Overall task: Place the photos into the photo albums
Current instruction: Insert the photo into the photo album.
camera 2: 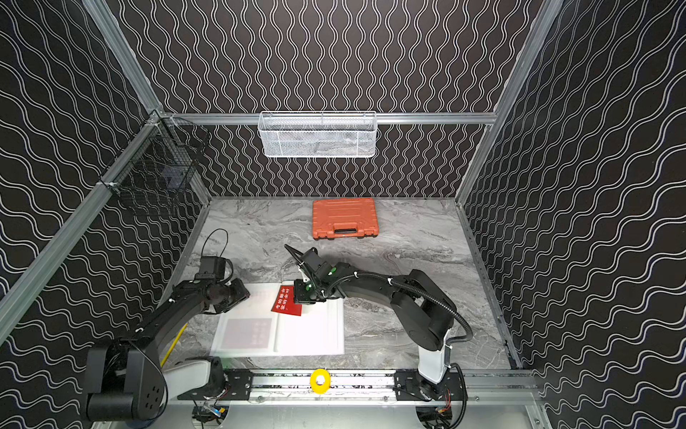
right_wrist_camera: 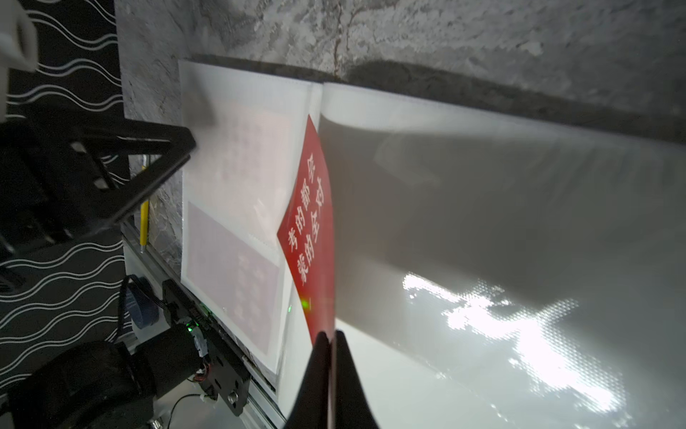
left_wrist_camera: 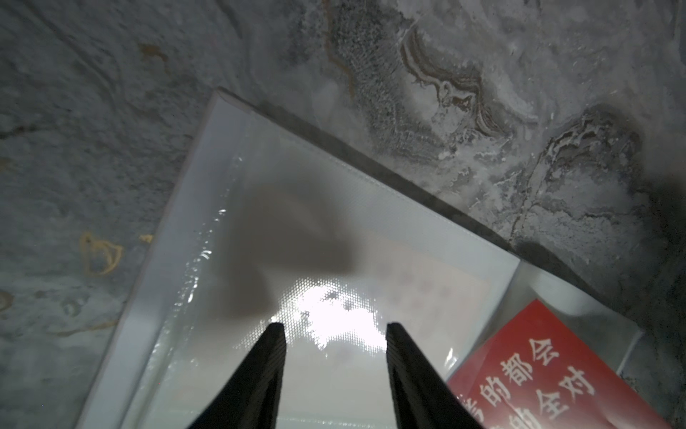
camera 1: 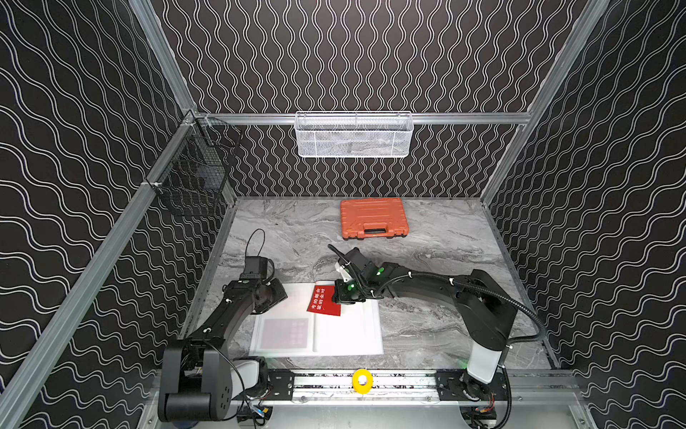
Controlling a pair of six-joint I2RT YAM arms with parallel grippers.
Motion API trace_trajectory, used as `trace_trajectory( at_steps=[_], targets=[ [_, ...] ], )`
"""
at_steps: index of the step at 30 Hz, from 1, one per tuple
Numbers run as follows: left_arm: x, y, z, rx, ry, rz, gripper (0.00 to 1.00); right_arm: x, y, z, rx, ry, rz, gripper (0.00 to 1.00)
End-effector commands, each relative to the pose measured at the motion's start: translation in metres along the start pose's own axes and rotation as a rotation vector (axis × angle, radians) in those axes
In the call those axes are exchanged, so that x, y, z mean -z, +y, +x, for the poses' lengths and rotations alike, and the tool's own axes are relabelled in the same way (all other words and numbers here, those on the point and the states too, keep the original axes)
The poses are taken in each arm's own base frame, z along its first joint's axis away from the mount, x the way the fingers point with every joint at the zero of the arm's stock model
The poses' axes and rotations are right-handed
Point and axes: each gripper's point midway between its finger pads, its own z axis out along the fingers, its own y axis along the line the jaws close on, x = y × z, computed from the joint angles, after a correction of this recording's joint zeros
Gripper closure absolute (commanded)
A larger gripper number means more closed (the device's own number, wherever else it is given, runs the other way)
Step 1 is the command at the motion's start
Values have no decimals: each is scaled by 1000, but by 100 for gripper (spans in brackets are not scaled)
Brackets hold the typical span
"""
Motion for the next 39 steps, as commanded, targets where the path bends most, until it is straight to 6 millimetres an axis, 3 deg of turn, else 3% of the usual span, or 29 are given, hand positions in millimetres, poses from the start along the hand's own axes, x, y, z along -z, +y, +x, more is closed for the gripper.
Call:
trace_trajectory(
  at_steps=[1, 7, 11, 20, 25, 30, 34, 39],
  targets=[
    [3, 7, -9, 38, -43, -15, 51, -5, 1, 4, 1, 21, -24, 100],
    [9, 22, -16, 91, -97, -42, 51, -12, 8, 3, -6, 40, -84, 100],
    [8, 29, -17, 116, -101, -50, 51, -27, 4, 4, -18, 65, -104, 100],
    [7, 43, -15, 174, -120, -66, 50, -44, 20, -10, 15, 87, -163, 100],
    [12, 48, -17, 182, -145, -82, 50, -44, 20, -13, 23, 87, -152, 84],
    [14, 51, -18, 196, -155, -86, 49, -30, 8, -17, 18, 67, -127, 67],
    [14, 52, -20, 205, -162, -86, 49, -17, 0, -18, 10, 49, -110, 63],
    [14, 54, -20, 211, -167, -90, 49, -17, 0, -14, 3, 57, -121, 63]
  ],
)
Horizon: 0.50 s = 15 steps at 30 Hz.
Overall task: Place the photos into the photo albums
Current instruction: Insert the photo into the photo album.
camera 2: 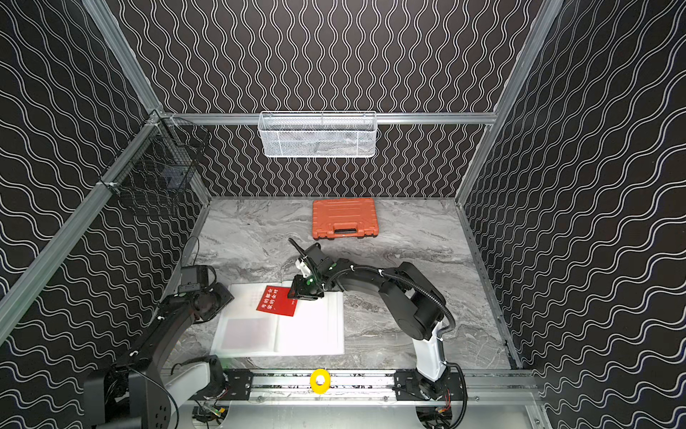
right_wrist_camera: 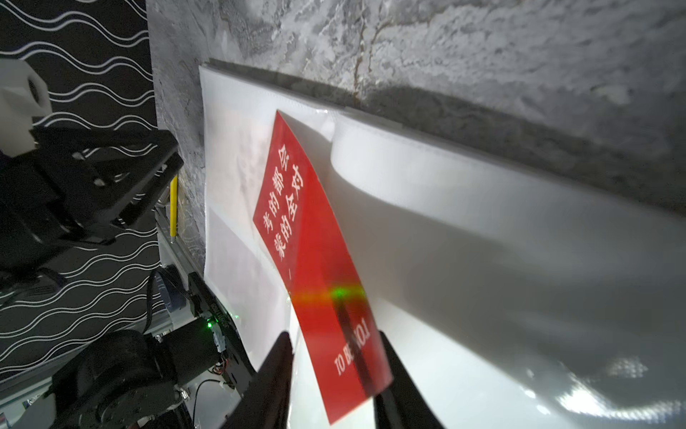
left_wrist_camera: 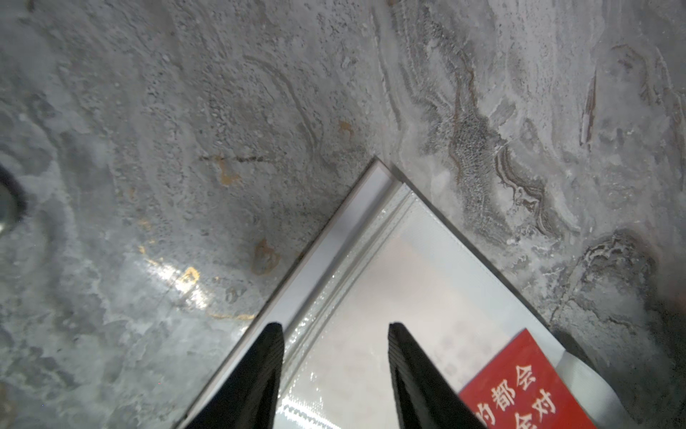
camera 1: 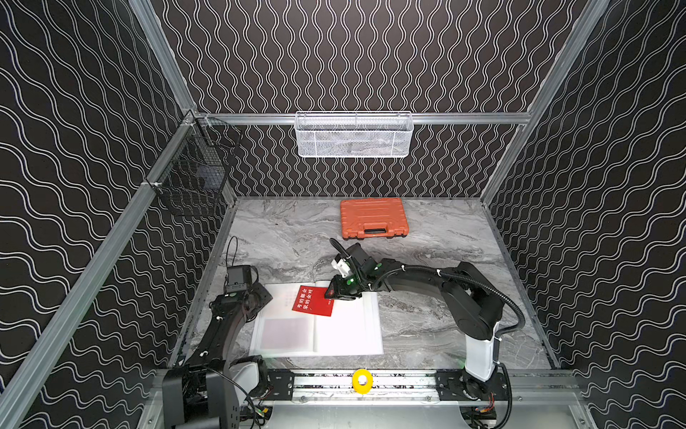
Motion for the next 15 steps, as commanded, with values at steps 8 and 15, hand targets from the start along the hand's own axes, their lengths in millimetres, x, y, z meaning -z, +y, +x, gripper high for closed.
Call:
trace_trajectory(
  at_steps=[8, 15],
  targets=[
    [2, 9, -5, 24, -35, -30, 49, -10, 8, -4, -10, 15, -32, 63],
    [3, 12, -5, 35, -50, -34, 49, -22, 15, -11, -7, 30, -50, 63]
  ],
)
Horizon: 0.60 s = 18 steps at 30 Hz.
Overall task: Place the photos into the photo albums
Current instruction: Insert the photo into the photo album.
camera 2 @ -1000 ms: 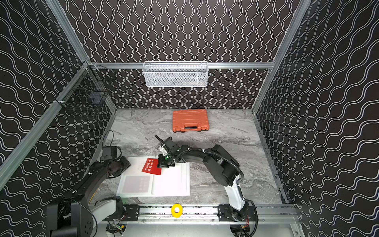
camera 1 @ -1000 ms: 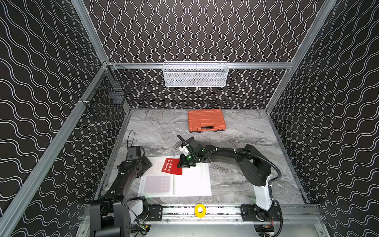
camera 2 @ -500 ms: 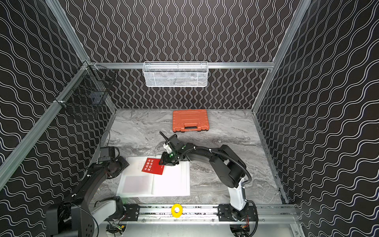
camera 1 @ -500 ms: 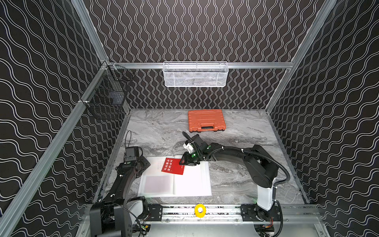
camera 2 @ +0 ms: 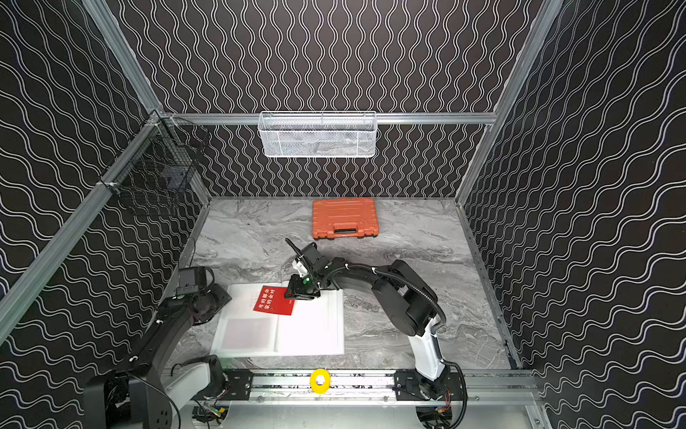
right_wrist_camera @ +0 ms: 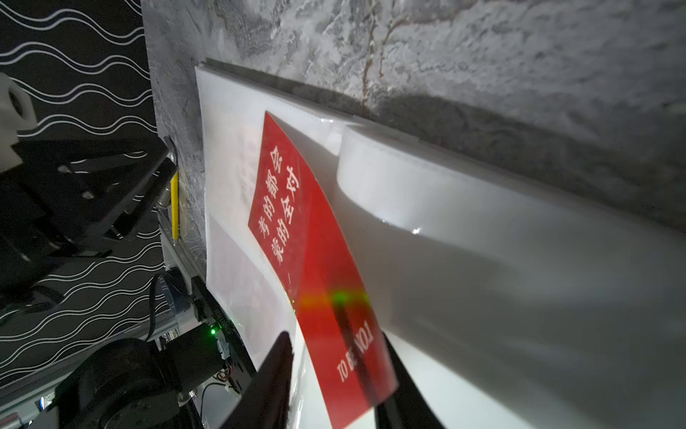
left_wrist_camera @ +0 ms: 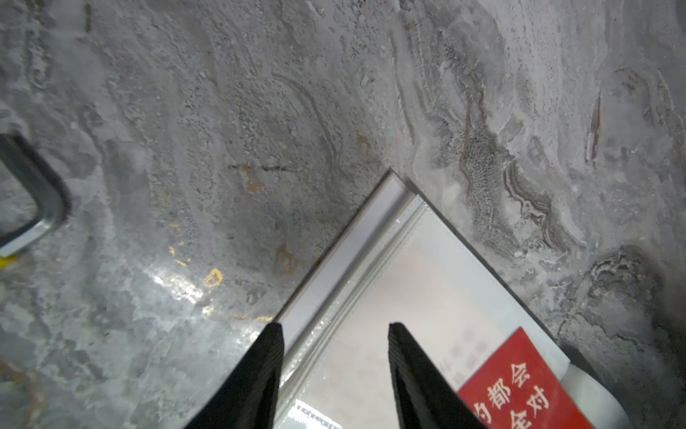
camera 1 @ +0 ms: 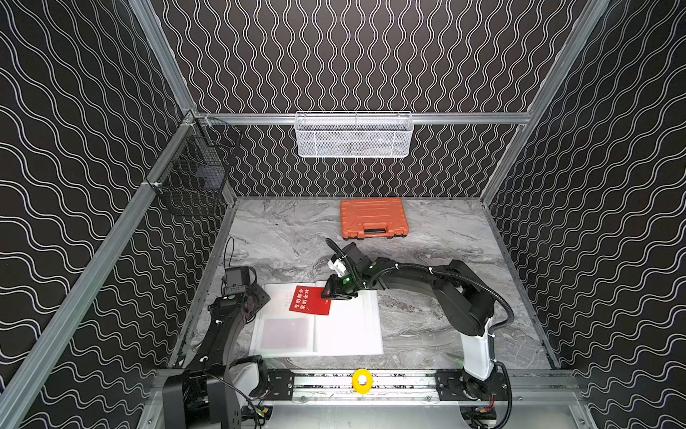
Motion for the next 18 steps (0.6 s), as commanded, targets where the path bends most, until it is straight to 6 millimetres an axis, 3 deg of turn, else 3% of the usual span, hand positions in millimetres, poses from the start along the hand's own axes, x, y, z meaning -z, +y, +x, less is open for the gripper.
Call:
trace_trajectory(
  at_steps=[1, 10, 18],
  targets=[
    [-1, 3, 0, 14, -7, -10, 49, -6, 9, -3, 0, 11, -35, 63],
    [-12, 6, 12, 33, 21, 2, 48, -19, 36, -12, 9, 27, -105, 63],
    [-15, 2, 16, 41, 41, 27, 47, -33, 48, -16, 9, 53, -131, 62]
  ],
)
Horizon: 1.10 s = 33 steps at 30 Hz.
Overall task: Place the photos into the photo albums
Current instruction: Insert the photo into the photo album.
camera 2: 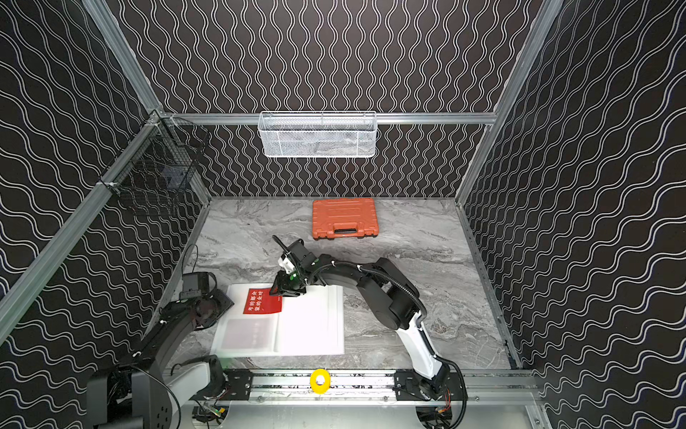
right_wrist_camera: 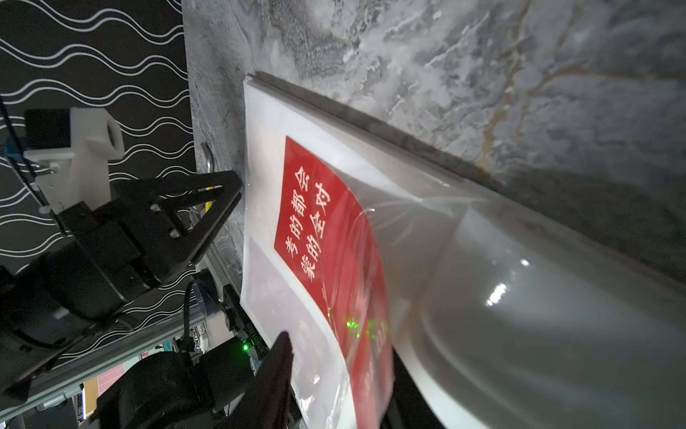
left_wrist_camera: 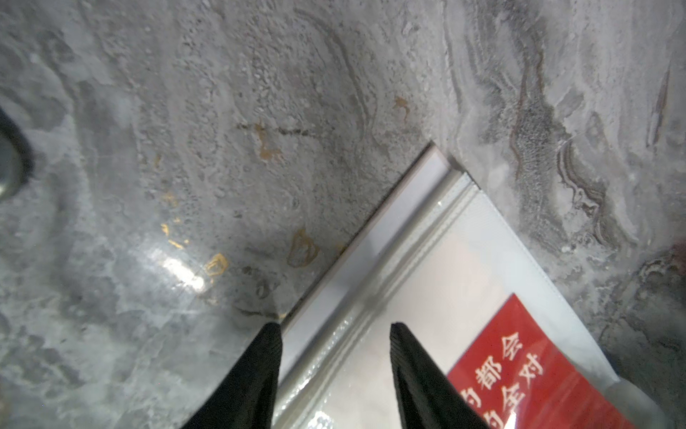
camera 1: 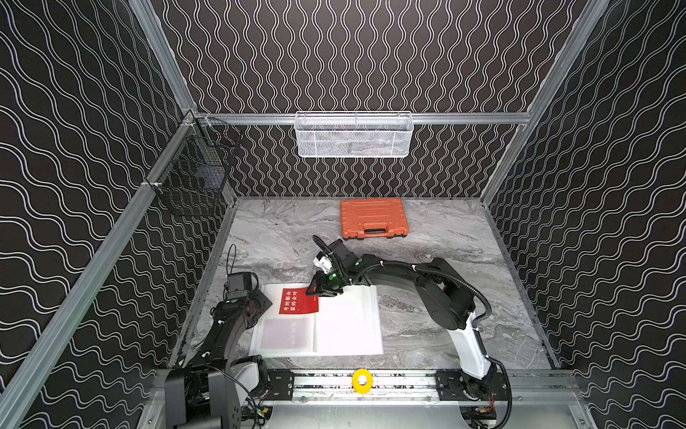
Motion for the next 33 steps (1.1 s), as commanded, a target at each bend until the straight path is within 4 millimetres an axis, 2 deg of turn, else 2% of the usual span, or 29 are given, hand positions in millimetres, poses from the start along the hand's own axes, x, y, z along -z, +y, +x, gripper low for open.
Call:
trace_trajectory(
  at_steps=[1, 21, 25, 29, 33],
  targets=[
    [-1, -7, -1, 19, 1, 38, 47, -5, 12, 0, -5, 17, -43, 62],
    [-9, -13, 10, 41, 46, 89, 41, -40, 9, -5, -47, 80, -88, 61],
    [-12, -13, 13, 42, 64, 89, 38, -43, 11, -6, -45, 86, -93, 58],
    [-13, -10, 14, 39, 67, 77, 38, -39, 8, -5, -34, 80, -70, 51],
    [-12, -9, 14, 37, 64, 71, 38, -22, 2, -6, 10, 34, 23, 42]
  ],
)
